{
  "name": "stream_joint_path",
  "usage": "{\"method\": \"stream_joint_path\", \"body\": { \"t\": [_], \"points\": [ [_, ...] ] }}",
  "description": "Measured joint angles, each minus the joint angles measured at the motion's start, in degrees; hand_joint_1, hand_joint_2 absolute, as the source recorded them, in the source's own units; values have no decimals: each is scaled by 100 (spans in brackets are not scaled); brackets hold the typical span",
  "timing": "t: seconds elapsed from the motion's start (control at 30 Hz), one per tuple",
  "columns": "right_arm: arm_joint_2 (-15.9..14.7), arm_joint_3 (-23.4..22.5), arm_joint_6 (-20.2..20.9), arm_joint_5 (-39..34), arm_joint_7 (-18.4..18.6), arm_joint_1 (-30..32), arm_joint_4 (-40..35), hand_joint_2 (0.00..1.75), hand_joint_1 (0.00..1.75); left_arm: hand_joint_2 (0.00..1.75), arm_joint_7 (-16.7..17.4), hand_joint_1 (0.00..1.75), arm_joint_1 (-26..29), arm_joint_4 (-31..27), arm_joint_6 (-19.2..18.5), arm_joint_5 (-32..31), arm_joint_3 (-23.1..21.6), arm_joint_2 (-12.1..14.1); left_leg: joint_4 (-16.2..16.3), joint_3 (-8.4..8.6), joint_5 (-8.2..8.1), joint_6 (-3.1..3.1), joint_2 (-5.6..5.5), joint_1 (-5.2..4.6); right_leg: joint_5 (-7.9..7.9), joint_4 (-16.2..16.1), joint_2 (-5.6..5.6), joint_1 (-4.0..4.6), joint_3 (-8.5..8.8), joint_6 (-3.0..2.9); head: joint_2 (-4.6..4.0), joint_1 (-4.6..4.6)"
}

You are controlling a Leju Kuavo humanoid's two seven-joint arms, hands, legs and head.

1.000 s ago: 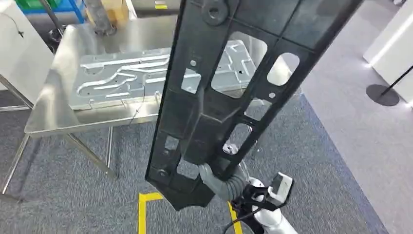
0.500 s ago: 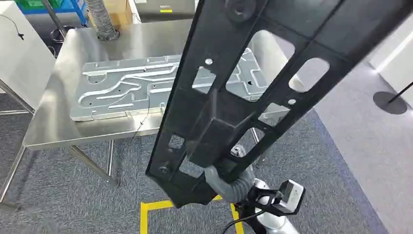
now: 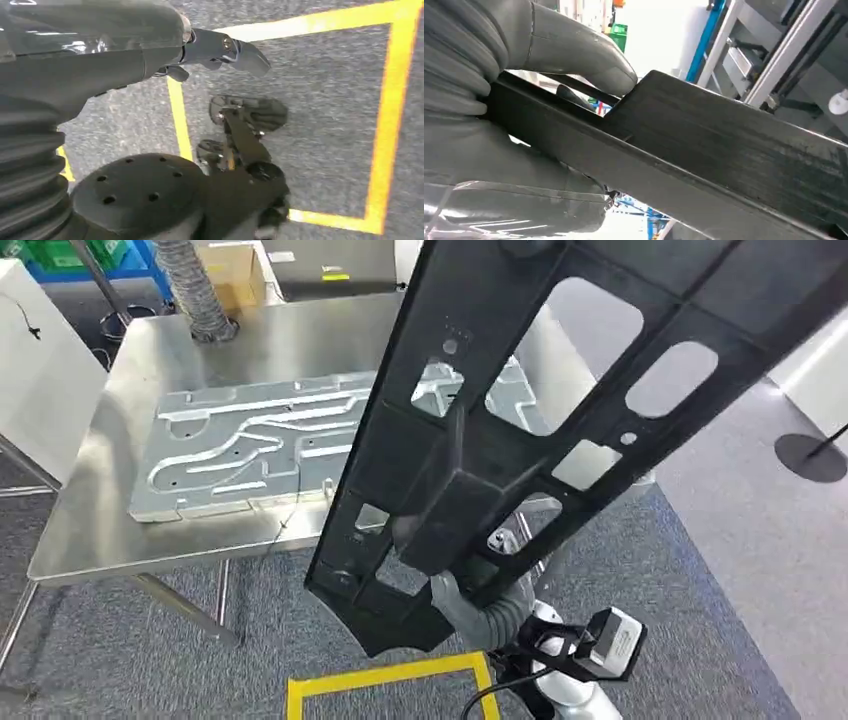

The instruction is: Take the parts from the cabinet and place them on the table.

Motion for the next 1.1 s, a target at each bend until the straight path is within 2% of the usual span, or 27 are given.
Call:
{"method": "stream_joint_path", "body": {
  "t": [0.07, 0.1, 0.13, 0.17, 0.23, 0.27, 0.3, 0.33, 0.37, 0.4, 0.43, 0.47, 0.53, 0.57, 0.6, 0.63, 0.67, 0.73, 0.77, 0.8, 0.83, 0.9, 0.93, 0.97, 1.0, 1.07, 1.1],
  "points": [
    [0, 0, -26, 11, 9, -1, -4, 175, 175, 175, -13, 0, 24, 0, -20, -2, -9, -4, -15, 25, -30, 70, -9, 6, 3, 12, 2, 7, 50, 49, -2, 0],
    [0, 0, -37, 11, 9, 2, -15, 175, 175, 175, -13, 0, 27, 0, -28, -4, -13, -15, -69, 95, -27, 94, -13, 35, -29, 92, -4, -6, 22, 74, 0, 0],
    [0, -2, -59, 13, 9, -12, -22, 175, 175, 175, -22, 0, 23, 0, -35, -4, -15, -15, -90, 138, -45, 123, -11, 34, -47, 346, -6, -12, -95, 99, -2, 0],
    [-2, -7, -63, 13, 2, -23, -22, 175, 175, 175, -31, 0, 10, 0, -35, -9, -15, -13, -98, 157, -63, 150, -11, 34, -163, 754, -5, -17, -342, 118, -2, 0],
    [-2, -20, -112, 13, -2, 3, -22, 175, 175, 175, -37, 0, 7, 0, -33, -31, -20, -7, -97, 196, -122, 192, -13, 17, -525, 1582, -6, -27, -902, 153, -2, 0],
    [-4, -37, -149, 18, -4, 18, -20, 175, 175, 175, -37, 0, 13, 0, -33, -39, -22, -7, -97, 229, -155, 196, -17, 10, -605, 1809, -6, -26, -1100, 162, -2, 0],
    [-9, -52, -201, 41, -11, 28, -20, 175, 175, 175, -37, 0, 25, 0, -33, -48, -26, -7, -97, 284, -196, 197, -23, 3, -510, 1785, -6, -23, -1187, 160, -2, 0],
    [-11, -78, -250, 61, -20, 31, -20, 175, 175, 175, -37, 0, 30, 0, -33, -55, -30, -7, -98, 345, -238, 194, -29, -5, -276, 1525, -5, -22, -1140, 139, -2, 0],
    [-11, -122, -305, 93, -24, 30, -20, 175, 175, 175, -37, 0, 28, 0, -33, -55, -31, -7, -100, 421, -285, 190, -35, -16, 76, 1065, -5, -13, -996, 102, 0, 0],
    [-13, -171, -420, 175, -37, 27, -22, 175, 175, 175, -37, 0, 22, 0, -33, -55, -31, -7, -104, 497, -337, 185, -37, -30, 454, 525, -6, 11, -808, 39, -2, 0],
    [-13, -232, -529, 249, -39, 24, -22, 175, 175, 175, -37, 0, 24, 0, -33, -55, -33, -15, -118, 509, -383, 171, -36, -26, 671, 150, -12, 41, -717, -30, -2, 0],
    [-18, -314, -636, 310, -41, 17, -20, 175, 175, 175, -33, 0, 14, 0, -33, -55, -33, -15, -107, 558, -405, 136, -43, -43, 416, 153, -27, 72, -708, -54, -2, 2],
    [-22, -519, -838, 475, 15, -15, -20, 175, 175, 175, -17, 0, 18, 2, -35, -46, -35, -11, -65, 606, -413, 51, -29, -47, 503, 57, -9, 93, -663, -140, -2, 0],
    [-26, -646, -950, 585, 82, -51, -4, 175, 175, 175, -15, 0, 20, 2, -35, -35, -35, -11, -55, 629, -386, 16, -26, -50, 500, 36, -3, 84, -603, -156, -2, 2],
    [-26, -770, -1069, 695, 158, -103, 15, 175, 175, 175, -11, 0, 12, 0, -35, -15, -33, -2, -20, 624, -452, -7, -25, -47, 510, -18, -2, 28, -506, -168, 0, 0],
    [-31, -908, -1214, 840, 256, -196, 57, 175, 175, 175, -13, 0, 8, 0, -35, 18, -33, -4, 103, 610, -522, -18, -25, -32, 502, -48, -10, 25, -441, -189, -2, 0],
    [-31, -1070, -1439, 1089, 377, -342, 163, 175, 175, 175, -15, 0, 3, 2, -35, 37, -35, -7, 364, 472, -672, -44, -24, -25, 492, -47, -14, 19, -424, -213, -2, 0],
    [-57, -1402, -2023, 1759, 656, -669, 508, 175, 175, 175, -55, 0, -17, 0, -37, 88, -33, -4, 1245, -77, -1080, -90, -23, 10, 457, -46, -13, 25, -408, -229, -2, 0],
    [-94, -1561, -2307, 2097, 785, -820, 733, 175, 175, 175, -68, 0, -7, 0, -37, 105, -33, -4, 1567, -312, -1157, -119, -23, 22, 438, -43, -12, 25, -397, -226, -2, 0],
    [-155, -1692, -2541, 2443, 925, -956, 958, 175, 175, 175, -77, 0, 1, 0, -35, 133, -33, -4, 1624, -424, -1086, -148, -22, 34, 418, -43, -9, 22, -374, -211, -2, 0],
    [-221, -1799, -2810, 2914, 1135, -1141, 1192, 175, 175, 175, -79, 0, 6, 2, -31, 140, -33, -4, 1413, -404, -855, -171, -21, 47, 391, -39, -4, 9, -338, -197, -2, 0],
    [-387, -2005, -3218, 3899, 1583, -1585, 1774, 175, 175, 175, -79, 0, 31, 2, -11, 144, -33, 0, 438, -109, -115, -184, -17, 69, 321, -12, 3, -21, -257, -147, -2, 0],
    [-464, -2053, -3343, 4268, 1732, -1825, 2003, 175, 175, 175, -79, 0, 32, 2, -9, 144, -33, 2, 46, -11, 116, -163, -7, 73, 285, 2, -1, -27, -246, -107, -2, 0],
    [-550, -2074, -3477, 4727, 1925, -2076, 2326, 175, 175, 175, -79, 0, 35, 2, -2, 144, -33, 4, 24, -60, -45, -125, -3, 26, 291, 19, 1, -21, -268, -76, -2, 0],
    [-651, -2089, -3565, 5207, 2119, -2332, 2665, 175, 175, 175, -77, 0, 13, 2, 2, 142, -33, 7, -15, -58, 5, -30, -2, 8, 287, 33, 8, -8, -332, -34, 0, 0],
    [-761, -2076, -3554, 6140, 2525, -2785, 3256, 175, 175, 175, -68, 0, 18, 2, 9, 140, -33, 7, -17, -90, 65, 46, -21, -6, 282, 10, -4, -18, -328, 37, -2, 0],
    [-802, -2044, -3528, 6594, 2674, -2979, 3566, 175, 175, 175, -66, 0, 19, 2, 20, 140, -33, 7, -64, -75, 97, 94, -17, 30, 279, 5, -4, 7, -325, 68, -2, 0]
  ]
}}
